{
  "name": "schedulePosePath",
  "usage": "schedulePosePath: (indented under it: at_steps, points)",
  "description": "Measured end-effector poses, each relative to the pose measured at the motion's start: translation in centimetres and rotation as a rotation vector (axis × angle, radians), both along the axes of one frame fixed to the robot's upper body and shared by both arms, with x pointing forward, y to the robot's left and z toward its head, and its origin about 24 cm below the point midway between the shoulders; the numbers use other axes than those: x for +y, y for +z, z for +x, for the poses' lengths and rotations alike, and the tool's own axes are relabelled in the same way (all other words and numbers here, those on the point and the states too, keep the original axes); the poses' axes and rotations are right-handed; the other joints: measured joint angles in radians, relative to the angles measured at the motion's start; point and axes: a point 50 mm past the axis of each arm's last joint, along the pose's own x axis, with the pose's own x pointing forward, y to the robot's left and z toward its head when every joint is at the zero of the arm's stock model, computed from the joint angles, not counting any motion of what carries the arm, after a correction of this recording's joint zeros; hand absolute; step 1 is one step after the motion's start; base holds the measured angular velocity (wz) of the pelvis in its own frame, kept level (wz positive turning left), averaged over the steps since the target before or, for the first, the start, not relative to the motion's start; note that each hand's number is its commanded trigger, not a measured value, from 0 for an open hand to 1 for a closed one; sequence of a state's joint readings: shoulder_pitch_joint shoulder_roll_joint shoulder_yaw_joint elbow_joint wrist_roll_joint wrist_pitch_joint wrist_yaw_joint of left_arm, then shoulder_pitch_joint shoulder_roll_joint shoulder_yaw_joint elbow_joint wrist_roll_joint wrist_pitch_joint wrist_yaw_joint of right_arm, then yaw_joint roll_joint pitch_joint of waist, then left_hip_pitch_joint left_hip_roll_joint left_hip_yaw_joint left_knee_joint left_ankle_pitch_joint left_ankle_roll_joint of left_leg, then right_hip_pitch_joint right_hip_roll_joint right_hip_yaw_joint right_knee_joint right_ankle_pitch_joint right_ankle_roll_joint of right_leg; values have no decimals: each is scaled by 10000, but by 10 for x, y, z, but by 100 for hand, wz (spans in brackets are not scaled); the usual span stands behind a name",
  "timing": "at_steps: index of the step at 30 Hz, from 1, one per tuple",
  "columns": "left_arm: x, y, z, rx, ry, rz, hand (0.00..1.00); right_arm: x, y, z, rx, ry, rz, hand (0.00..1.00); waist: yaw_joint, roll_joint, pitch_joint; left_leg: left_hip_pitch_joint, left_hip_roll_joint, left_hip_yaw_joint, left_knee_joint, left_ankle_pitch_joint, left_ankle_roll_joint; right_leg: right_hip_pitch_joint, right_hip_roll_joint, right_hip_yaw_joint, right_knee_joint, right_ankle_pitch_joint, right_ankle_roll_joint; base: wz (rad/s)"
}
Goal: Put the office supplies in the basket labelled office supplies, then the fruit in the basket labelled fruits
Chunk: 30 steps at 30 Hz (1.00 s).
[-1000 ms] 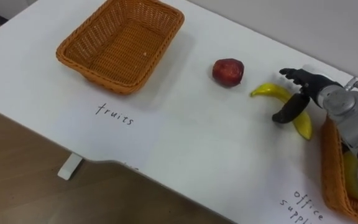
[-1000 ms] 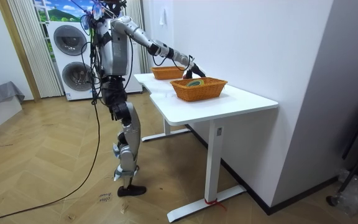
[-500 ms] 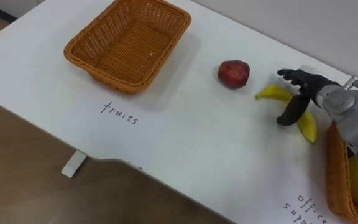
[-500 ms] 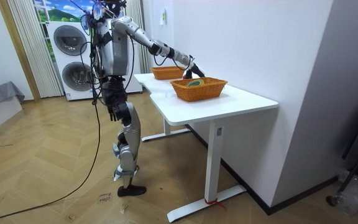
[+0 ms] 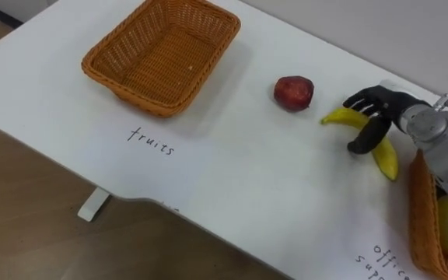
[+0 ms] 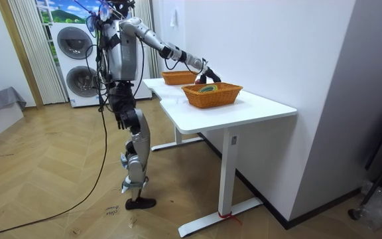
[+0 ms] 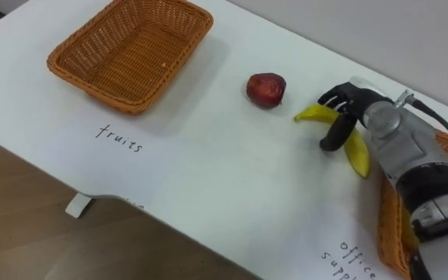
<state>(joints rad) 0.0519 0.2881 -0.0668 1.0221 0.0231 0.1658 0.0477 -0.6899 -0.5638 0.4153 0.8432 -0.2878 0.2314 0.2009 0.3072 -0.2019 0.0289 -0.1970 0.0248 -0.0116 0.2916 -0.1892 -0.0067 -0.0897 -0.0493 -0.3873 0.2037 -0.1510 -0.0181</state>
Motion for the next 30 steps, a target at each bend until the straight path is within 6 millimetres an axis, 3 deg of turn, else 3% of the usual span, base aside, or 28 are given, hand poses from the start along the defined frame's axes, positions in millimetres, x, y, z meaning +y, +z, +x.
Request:
schedulePosePath:
  at_steps: [17,26,30]
  points:
    - [1,0,0,-90,295,-103,0,0,-3,-1,357,62,209,100,-10,-19,-2,5,-1,11,-1,1,0,4,0,15,-1,1,0,0]
    - [2,-2,-9,94,376,-12,0,1,-3,-1,355,223,270,100,-4,-58,-3,137,-1,55,-55,3,0,56,-6,52,-4,2,1,-2]
    - [5,0,-14,-141,576,22,0,8,2,1,281,637,448,100,-313,-82,-21,198,-18,1,-193,39,-12,112,-16,9,-15,0,3,3]
